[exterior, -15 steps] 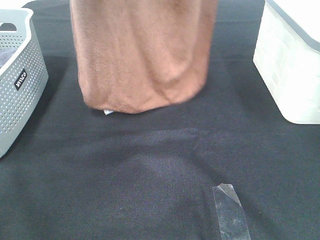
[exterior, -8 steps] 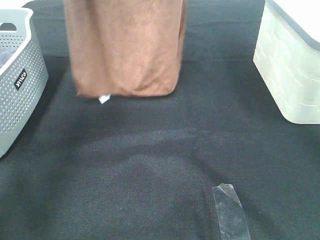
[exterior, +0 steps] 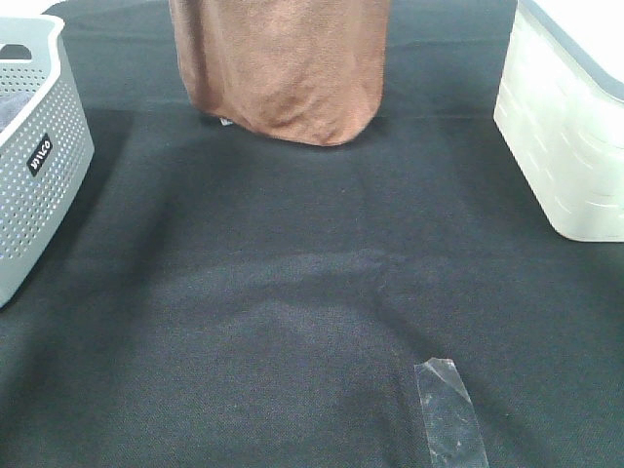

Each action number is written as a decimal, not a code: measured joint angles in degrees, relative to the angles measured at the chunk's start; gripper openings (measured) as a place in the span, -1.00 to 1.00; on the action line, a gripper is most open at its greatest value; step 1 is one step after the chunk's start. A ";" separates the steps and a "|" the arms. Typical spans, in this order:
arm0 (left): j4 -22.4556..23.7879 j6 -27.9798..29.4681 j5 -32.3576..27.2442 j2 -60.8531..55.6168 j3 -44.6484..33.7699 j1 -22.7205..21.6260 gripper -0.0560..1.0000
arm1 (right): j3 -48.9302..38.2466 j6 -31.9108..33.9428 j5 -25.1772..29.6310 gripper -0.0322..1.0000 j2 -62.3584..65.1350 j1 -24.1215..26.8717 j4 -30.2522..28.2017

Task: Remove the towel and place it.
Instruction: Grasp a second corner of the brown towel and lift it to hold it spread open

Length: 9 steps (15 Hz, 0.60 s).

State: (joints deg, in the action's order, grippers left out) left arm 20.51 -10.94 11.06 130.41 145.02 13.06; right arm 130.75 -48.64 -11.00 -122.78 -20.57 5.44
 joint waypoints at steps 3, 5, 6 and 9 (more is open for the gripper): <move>-0.06 0.00 -4.07 0.29 0.92 0.00 -0.89 | 0.11 0.00 1.09 -0.92 -0.06 0.00 -0.06; -0.06 0.00 -6.19 0.29 0.92 0.00 -0.89 | 0.11 0.00 3.95 -0.92 -0.11 0.00 -0.06; -0.11 0.00 -8.71 0.29 0.92 0.00 -0.89 | 0.11 0.00 5.84 -0.92 -0.11 0.00 -0.06; -6.13 -0.06 -24.24 0.29 0.97 0.00 -0.89 | 0.11 1.38 17.36 -0.92 -0.06 0.00 3.09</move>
State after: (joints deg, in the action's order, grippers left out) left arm 14.38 -11.00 -13.18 130.69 145.99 13.06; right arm 130.86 -47.27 6.36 -122.84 -20.57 8.54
